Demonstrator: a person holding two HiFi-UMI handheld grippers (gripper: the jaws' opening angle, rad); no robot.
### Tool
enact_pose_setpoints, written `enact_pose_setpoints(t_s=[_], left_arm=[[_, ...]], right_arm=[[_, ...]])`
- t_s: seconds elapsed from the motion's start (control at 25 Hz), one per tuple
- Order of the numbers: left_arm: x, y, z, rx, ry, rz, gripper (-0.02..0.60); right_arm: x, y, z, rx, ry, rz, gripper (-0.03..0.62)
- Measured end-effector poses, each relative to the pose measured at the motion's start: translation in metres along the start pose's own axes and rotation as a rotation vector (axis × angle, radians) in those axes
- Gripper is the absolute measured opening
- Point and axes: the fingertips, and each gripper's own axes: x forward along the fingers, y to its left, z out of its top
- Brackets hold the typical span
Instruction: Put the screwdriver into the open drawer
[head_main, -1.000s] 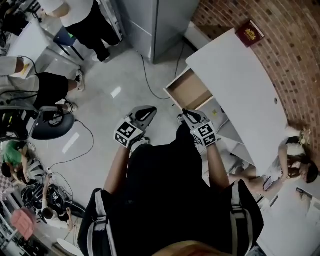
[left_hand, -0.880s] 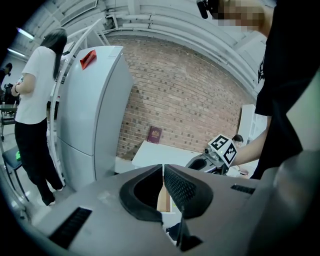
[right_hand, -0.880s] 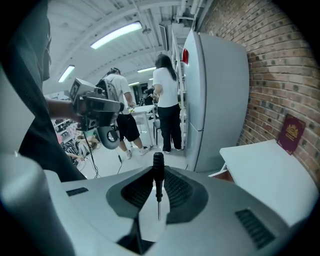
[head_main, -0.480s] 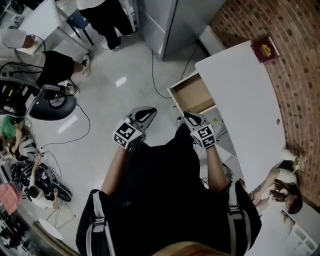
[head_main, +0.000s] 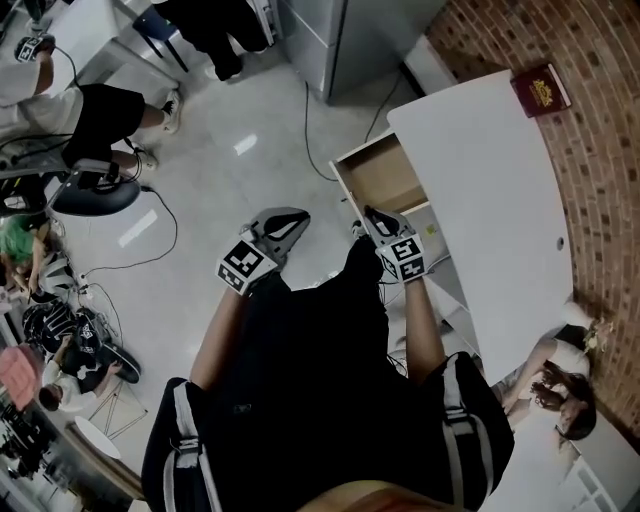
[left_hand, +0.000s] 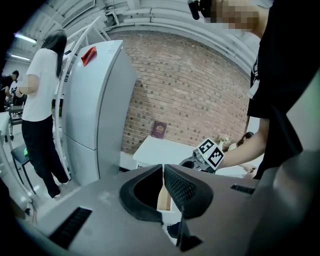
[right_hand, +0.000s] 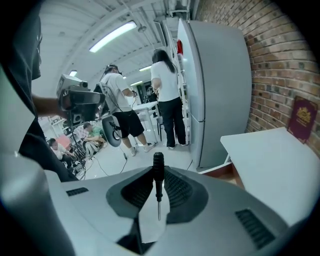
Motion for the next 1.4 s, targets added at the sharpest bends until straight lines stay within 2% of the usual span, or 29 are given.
enact_pose_setpoints(t_s=[0.4, 0.72, 1.0, 1.4], left_arm=[[0.014, -0.013, -0.018, -0.048, 0.035, 0.001, 0.021], [0.013, 0.001, -0.040, -0.092, 0.059, 0.035, 0.021], [0.008, 0.015, -0.062, -0.124, 0.082, 0.060, 0.021], [0.016, 0.028, -0.073, -0.163, 0.085, 0.078, 0.021]], right_arm=[[0.015, -0.019, -0.049, 0.027, 0.078, 0.030, 0.123], [0.035, -0.040, -0.076, 0.076, 0.113, 0.038, 0.123], [0.059, -0.053, -0.101, 0.073, 0.156, 0.052, 0.123], [0.088, -0.079, -0.122, 0.080, 0.195, 0.053, 0.123]])
